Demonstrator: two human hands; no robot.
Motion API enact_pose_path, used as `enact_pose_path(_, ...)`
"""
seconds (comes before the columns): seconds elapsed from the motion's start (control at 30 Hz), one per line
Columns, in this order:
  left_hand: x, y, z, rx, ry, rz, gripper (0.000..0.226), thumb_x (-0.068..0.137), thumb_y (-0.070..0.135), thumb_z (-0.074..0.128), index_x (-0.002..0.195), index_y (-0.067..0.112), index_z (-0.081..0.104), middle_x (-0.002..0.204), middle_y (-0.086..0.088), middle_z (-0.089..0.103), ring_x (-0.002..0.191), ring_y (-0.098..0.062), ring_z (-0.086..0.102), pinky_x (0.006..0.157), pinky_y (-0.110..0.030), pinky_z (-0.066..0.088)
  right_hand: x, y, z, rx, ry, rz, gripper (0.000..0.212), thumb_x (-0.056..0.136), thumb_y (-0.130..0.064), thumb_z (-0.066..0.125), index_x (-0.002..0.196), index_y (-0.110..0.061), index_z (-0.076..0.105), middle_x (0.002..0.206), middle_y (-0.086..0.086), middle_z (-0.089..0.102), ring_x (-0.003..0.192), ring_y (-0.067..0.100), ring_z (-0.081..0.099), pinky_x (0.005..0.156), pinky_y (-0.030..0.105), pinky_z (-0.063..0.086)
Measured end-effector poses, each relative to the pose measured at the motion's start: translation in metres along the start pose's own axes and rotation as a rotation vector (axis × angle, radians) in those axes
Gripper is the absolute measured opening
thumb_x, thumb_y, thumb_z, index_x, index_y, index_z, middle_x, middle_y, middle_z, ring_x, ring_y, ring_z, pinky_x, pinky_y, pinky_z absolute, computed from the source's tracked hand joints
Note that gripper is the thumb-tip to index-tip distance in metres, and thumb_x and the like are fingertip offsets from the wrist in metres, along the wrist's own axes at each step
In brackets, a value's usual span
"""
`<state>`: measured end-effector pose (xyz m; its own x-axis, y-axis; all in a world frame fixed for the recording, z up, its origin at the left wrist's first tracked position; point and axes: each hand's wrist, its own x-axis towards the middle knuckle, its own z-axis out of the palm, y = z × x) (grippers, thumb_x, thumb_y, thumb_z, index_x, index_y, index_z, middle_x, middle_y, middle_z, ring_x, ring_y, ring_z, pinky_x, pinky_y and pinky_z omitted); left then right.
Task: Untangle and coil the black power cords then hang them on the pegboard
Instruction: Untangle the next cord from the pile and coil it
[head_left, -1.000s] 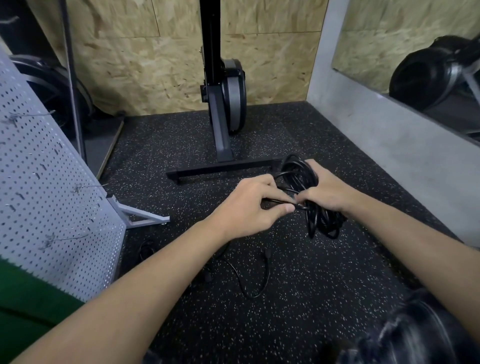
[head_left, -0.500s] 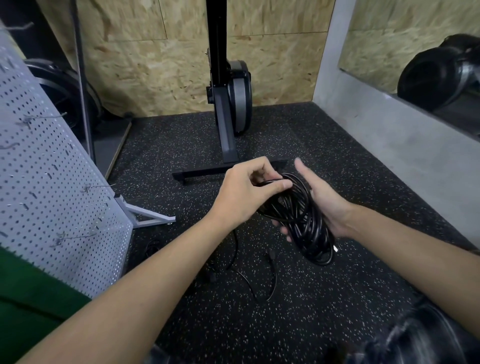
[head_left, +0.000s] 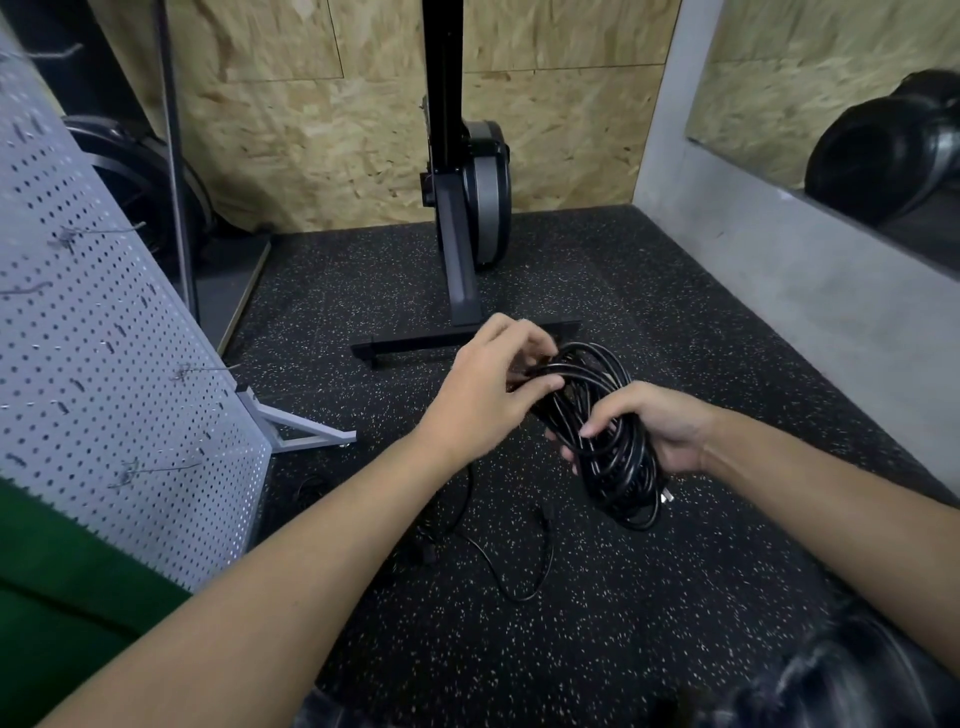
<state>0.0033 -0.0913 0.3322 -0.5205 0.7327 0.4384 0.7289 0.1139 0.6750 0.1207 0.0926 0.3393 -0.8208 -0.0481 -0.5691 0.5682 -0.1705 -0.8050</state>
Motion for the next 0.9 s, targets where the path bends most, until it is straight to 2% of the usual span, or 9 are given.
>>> enact_pose_path(0.1,-0.005,-0.010,0.001,0.078,0.035,-0.076,0.023,0.098,0.037,0.072,0.107,0.024,0.056,0.104,0.010,0.058,0.097,-0.007,0.059,0.083,-0.017,0.046,-0.003,-0.004,-0.002,-0.005,0.044,-0.045,0.043,0.079,-0.001,0.061,0.120,0.009,0.069,0.096,0.016,0.076,0.081,0.024,0.074,0.078,0.038,0.060)
enact_pose_path(0.2,-0.009,-0.029,-0.005,-0.020,-0.164,-0.287,0.016,0.103,0.041,0.063,0.111,0.028,0.057,0.103,0.012,0.067,0.096,-0.006,0.064,0.084,-0.026,0.048,-0.004,-0.005,-0.008,0.013,0.089,-0.076,0.038,0.078,-0.001,0.064,0.113,0.005,0.075,0.098,0.018,0.076,0.084,0.025,0.073,0.086,0.039,0.059)
enact_pose_path(0.27,-0.013,-0.036,-0.003,-0.020,-0.278,-0.317,0.009,0.106,0.036,0.059,0.111,0.029,0.060,0.098,0.015,0.068,0.087,-0.004,0.061,0.080,-0.028,0.046,-0.004,-0.004,-0.013,0.002,0.105,-0.085,0.036,0.077,0.001,0.066,0.112,0.005,0.076,0.101,0.022,0.075,0.087,0.028,0.072,0.091,0.042,0.057)
enact_pose_path(0.33,-0.014,-0.035,-0.001,-0.010,-0.256,-0.281,0.007,0.108,0.032,0.055,0.105,0.027,0.059,0.085,0.017,0.064,0.072,-0.006,0.052,0.069,-0.026,0.043,-0.003,-0.003,-0.015,-0.020,0.101,-0.105,0.037,0.079,0.005,0.068,0.116,0.007,0.074,0.108,0.025,0.074,0.091,0.030,0.072,0.095,0.046,0.057)
enact_pose_path(0.4,-0.010,-0.028,-0.004,-0.016,-0.133,-0.218,0.007,0.109,0.028,0.053,0.105,0.025,0.058,0.083,0.012,0.060,0.069,-0.006,0.049,0.066,-0.019,0.041,-0.002,-0.004,-0.015,-0.047,0.107,-0.126,0.045,0.076,0.007,0.075,0.121,0.009,0.071,0.120,0.030,0.071,0.096,0.032,0.072,0.097,0.047,0.058)
enact_pose_path(0.5,0.003,-0.016,-0.014,0.049,0.036,-0.061,0.009,0.108,0.019,0.055,0.110,0.017,0.064,0.088,0.000,0.056,0.077,-0.005,0.048,0.072,-0.012,0.037,-0.003,-0.003,-0.013,-0.105,0.069,-0.138,0.067,0.066,0.000,0.082,0.130,0.007,0.063,0.129,0.034,0.064,0.099,0.033,0.071,0.097,0.049,0.059)
enact_pose_path(0.6,0.010,-0.008,-0.017,0.126,0.044,0.031,0.011,0.106,0.012,0.059,0.110,0.014,0.069,0.092,-0.003,0.052,0.082,-0.008,0.050,0.077,-0.010,0.036,-0.004,0.001,-0.009,-0.170,-0.005,-0.120,0.077,0.066,-0.004,0.087,0.137,-0.001,0.057,0.130,0.029,0.066,0.102,0.030,0.071,0.093,0.047,0.060)
enact_pose_path(0.77,0.009,-0.011,-0.023,0.096,-0.003,-0.027,0.024,0.105,0.007,0.058,0.118,0.021,0.074,0.102,-0.001,0.053,0.093,-0.002,0.052,0.086,-0.007,0.035,-0.007,0.000,-0.001,-0.043,-0.068,-0.129,0.077,0.059,-0.021,0.089,0.131,-0.002,0.066,0.124,0.022,0.072,0.093,0.025,0.072,0.085,0.039,0.063)
enact_pose_path(0.9,0.008,-0.001,-0.022,-0.043,-0.085,-0.034,0.040,0.110,0.011,0.051,0.140,0.033,0.066,0.113,0.002,0.052,0.104,-0.008,0.052,0.092,-0.018,0.042,-0.003,-0.004,-0.003,-0.071,-0.009,-0.101,0.065,0.066,-0.011,0.085,0.127,0.001,0.068,0.124,0.024,0.070,0.093,0.026,0.069,0.093,0.045,0.057)
